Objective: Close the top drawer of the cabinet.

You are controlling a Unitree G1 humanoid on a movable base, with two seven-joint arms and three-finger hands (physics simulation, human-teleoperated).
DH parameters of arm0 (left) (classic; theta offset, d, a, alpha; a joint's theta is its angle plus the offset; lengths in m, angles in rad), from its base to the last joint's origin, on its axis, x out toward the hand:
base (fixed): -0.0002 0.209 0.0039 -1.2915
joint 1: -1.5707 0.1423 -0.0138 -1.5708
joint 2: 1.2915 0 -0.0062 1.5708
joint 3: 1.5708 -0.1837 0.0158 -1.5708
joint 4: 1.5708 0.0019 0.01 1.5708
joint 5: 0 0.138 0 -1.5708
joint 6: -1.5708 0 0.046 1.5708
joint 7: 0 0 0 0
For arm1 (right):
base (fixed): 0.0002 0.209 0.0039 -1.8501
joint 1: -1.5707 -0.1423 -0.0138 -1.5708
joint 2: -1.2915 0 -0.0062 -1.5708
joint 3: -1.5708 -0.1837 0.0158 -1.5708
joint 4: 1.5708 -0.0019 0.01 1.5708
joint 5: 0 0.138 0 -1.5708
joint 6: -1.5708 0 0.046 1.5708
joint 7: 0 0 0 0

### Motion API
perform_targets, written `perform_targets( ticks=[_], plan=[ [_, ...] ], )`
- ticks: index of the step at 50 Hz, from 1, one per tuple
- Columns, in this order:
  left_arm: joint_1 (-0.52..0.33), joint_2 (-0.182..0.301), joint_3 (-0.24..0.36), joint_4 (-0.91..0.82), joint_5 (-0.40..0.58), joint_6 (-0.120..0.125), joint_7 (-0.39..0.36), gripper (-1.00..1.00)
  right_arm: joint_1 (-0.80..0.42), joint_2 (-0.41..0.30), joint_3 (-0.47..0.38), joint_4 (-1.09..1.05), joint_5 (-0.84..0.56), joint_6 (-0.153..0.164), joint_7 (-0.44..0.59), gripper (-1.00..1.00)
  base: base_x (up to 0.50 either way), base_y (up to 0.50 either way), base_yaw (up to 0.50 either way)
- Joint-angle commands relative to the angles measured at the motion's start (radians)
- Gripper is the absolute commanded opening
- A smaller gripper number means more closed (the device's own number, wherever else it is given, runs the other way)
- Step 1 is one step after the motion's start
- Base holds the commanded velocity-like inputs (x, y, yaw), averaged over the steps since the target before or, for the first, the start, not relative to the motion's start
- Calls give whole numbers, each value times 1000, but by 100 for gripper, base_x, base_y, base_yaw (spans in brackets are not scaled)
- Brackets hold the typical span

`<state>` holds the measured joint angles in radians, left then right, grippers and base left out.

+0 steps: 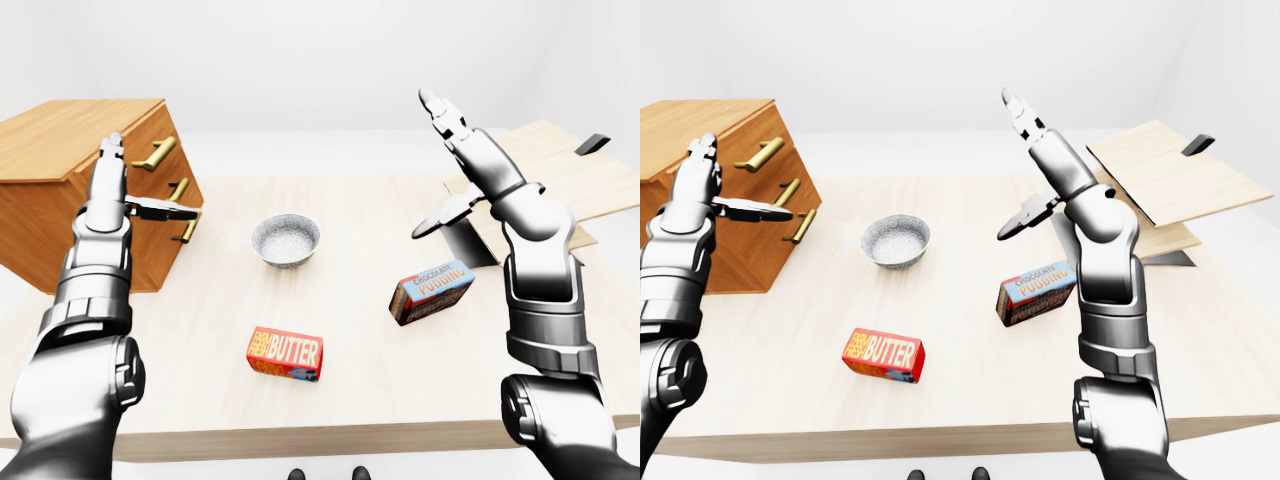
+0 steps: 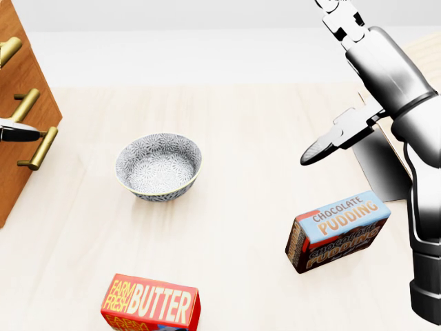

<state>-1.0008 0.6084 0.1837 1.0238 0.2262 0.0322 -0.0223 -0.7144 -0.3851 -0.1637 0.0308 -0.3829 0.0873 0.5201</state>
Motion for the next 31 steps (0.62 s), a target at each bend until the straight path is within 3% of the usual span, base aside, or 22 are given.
perform_targets(
  ticks=[1, 6, 9, 15, 18, 23, 31],
  plan=[
    [-6, 95, 36, 62, 13, -22, 43, 100, 16, 3, -2, 6, 3, 0, -10, 100, 0, 0, 0],
    [-15, 104, 32, 78, 12, -24, 69, 100, 17, 2, -1, 1, 0, 0, -9, 100, 0, 0, 0],
    [-27, 126, 37, 101, 11, -37, 75, 100, 17, -4, -6, -6, 1, 0, -3, 100, 0, 0, 0],
    [-24, 121, 34, 88, 7, -32, 90, 100, 19, -2, -4, -6, -1, 0, -6, 100, 0, 0, 0],
    [-24, 142, 41, 89, 0, -35, 68, 100, 20, 1, -2, -9, -3, 0, -6, 100, 0, 0, 0],
    [-18, 146, 38, 108, 0, -62, 67, 100, 22, 1, -2, -19, -6, 0, -2, 100, 0, 0, 0],
    [-23, 151, 39, 96, -3, -76, 45, 100, 34, 1, -3, -49, -14, 0, 9, 100, 0, 0, 0]
  ],
)
